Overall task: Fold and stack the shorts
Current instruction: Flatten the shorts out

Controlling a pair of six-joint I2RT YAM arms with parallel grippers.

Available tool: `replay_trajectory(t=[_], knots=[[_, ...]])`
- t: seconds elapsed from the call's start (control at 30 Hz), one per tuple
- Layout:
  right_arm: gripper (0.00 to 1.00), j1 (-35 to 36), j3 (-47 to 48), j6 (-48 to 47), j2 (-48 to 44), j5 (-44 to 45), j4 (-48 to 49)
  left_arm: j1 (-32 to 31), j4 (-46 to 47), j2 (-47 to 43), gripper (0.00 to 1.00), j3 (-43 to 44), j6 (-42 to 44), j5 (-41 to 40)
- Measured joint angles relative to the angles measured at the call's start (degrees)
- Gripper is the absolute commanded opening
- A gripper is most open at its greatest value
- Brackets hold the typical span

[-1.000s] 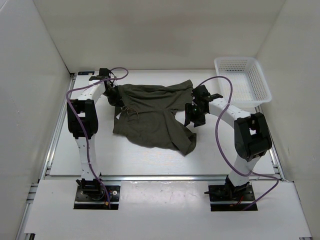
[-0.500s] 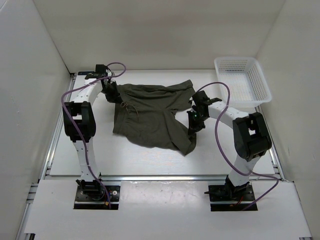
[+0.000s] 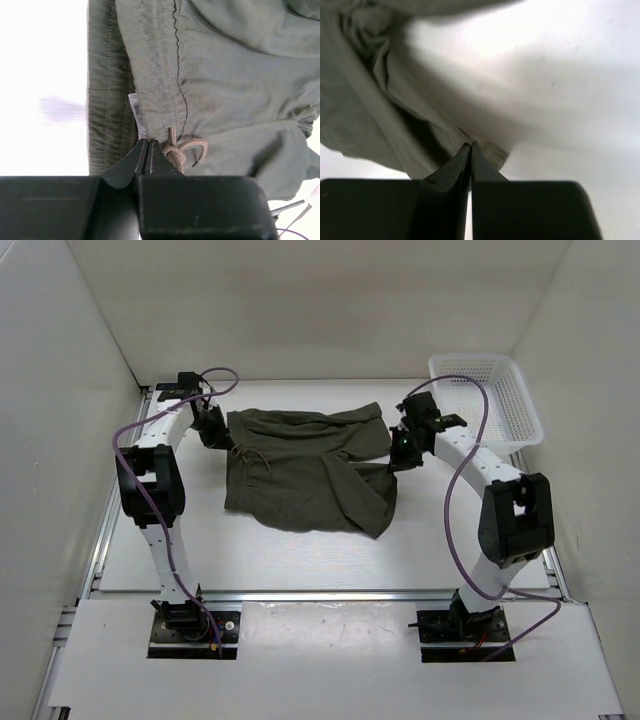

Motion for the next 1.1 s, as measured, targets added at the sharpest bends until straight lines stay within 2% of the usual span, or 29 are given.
replay_trajectory(t=[0.07,0.17,0.2,0.33,0.5,0.63,0.77,1.1], knots=[[0.00,-1.27,2.95,0.50,2.58,0.02,0.02,0.22,-0.17,0.02,0.10,0.02,0.09,-0.24],[0.24,-3.52,5.49,2.51,6.80,0.07,1.22,0.48,-0.44,0.44,0.10,0.61,0.31,-0.44],[0.37,-4.31,5.73,3.34,7.82,0.22,1.70,0.50,-0.52,0.68,0.10,1.03,0.42,-0.48],[0.39,-7.06,5.55,5.81,9.27,1.60,2.80,0.50,-0.74,1.62,0.10,2.38,0.79,-0.46],[0.39,-5.57,-0.02,7.34,4.76,1.81,5.29,0.52,-0.96,1.62,0.10,2.49,0.85,-0.44],[0.39,-4.02,-7.58,8.92,0.70,-2.75,7.04,0.31,-1.01,1.62,0.10,2.49,0.85,-0.44],[0.39,-3.65,-11.19,10.40,1.14,-6.47,8.61,0.20,-1.05,1.62,0.10,2.49,0.90,-0.44],[0.41,-3.56,-8.96,11.23,7.96,-9.70,12.31,0.04,-1.07,1.62,0.10,2.49,1.01,-0.46]])
